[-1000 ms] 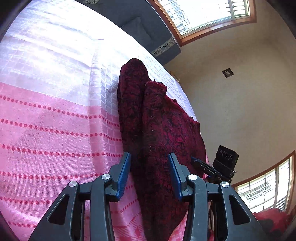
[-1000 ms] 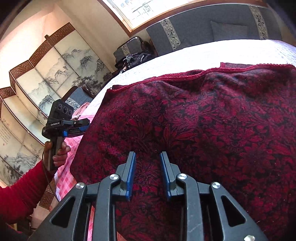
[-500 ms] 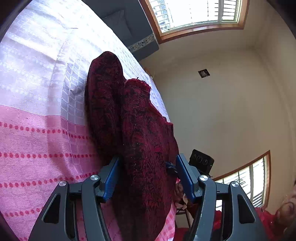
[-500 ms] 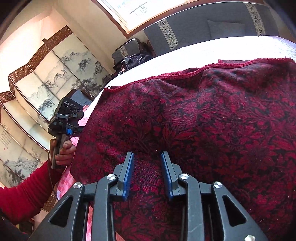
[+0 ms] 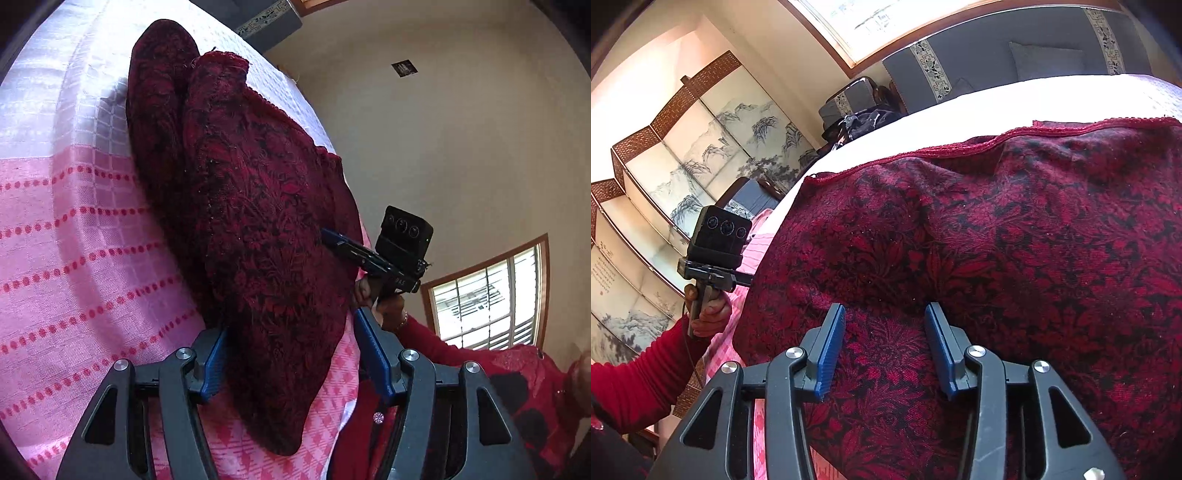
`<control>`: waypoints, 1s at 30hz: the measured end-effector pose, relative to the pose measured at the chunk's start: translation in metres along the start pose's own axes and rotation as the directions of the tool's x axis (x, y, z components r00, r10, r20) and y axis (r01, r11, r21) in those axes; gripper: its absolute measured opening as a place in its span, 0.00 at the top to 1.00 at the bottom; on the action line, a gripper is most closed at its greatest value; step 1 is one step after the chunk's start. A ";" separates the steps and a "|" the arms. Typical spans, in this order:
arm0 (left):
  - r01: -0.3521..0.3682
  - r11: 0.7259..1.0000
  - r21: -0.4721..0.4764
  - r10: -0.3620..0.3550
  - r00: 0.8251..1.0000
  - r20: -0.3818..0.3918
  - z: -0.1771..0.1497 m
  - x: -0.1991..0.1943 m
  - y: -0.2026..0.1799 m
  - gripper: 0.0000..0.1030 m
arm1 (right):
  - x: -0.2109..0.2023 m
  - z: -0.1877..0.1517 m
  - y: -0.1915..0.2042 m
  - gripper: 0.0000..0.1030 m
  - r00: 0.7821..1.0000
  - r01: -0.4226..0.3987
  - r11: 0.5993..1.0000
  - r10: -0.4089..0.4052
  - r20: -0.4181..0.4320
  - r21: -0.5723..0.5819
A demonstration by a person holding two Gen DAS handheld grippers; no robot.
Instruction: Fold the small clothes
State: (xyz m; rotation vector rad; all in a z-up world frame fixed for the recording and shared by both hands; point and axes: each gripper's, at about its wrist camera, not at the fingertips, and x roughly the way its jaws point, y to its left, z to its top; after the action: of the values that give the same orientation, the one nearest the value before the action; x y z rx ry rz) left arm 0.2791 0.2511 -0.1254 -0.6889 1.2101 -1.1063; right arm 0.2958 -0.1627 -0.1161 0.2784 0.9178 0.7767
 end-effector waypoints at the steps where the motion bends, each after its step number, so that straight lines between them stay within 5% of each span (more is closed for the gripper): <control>1: 0.044 0.999 -0.027 -0.044 0.999 0.017 0.003 -0.003 0.005 0.37 | 0.000 0.000 -0.001 0.59 1.000 0.002 1.000 -0.002 0.001 0.000; 6: 0.214 0.970 -0.114 -0.185 0.956 0.227 0.015 -0.021 0.036 0.36 | 0.001 -0.001 0.000 0.59 1.000 0.004 1.000 -0.004 0.004 0.008; 9: 0.255 0.960 -0.112 -0.221 0.943 0.250 0.023 -0.020 0.041 0.36 | 0.002 -0.001 0.001 0.59 1.000 0.010 1.000 -0.010 0.006 0.005; 12: 0.188 0.981 -0.057 -0.175 0.968 0.178 0.022 -0.011 0.028 0.36 | 0.003 -0.001 0.004 0.58 1.000 0.017 1.000 -0.017 0.007 0.000; 18: 0.038 0.999 -0.002 -0.037 0.989 0.146 0.015 0.004 0.006 0.38 | 0.004 -0.002 0.004 0.55 1.000 -0.002 1.000 0.002 0.012 0.013; 21: -0.075 0.996 0.042 0.067 0.984 0.164 0.012 0.012 -0.008 0.51 | 0.003 -0.001 0.001 0.54 1.000 -0.016 1.000 0.016 0.016 0.024; 23: -0.168 0.985 0.043 0.158 0.972 0.172 0.011 0.019 -0.013 0.93 | 0.003 -0.001 -0.001 0.53 1.000 -0.021 1.000 0.021 0.018 0.023; 30: -0.289 0.957 0.014 0.281 0.939 0.197 0.013 0.045 -0.041 0.93 | 0.004 0.000 -0.001 0.45 0.999 -0.040 0.999 0.040 0.014 0.018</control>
State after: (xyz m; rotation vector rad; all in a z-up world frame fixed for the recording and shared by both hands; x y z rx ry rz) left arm 0.2780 0.1931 -0.1027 -0.5529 1.0767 -0.8016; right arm 0.2980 -0.1606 -0.1185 0.3186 0.9087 0.8030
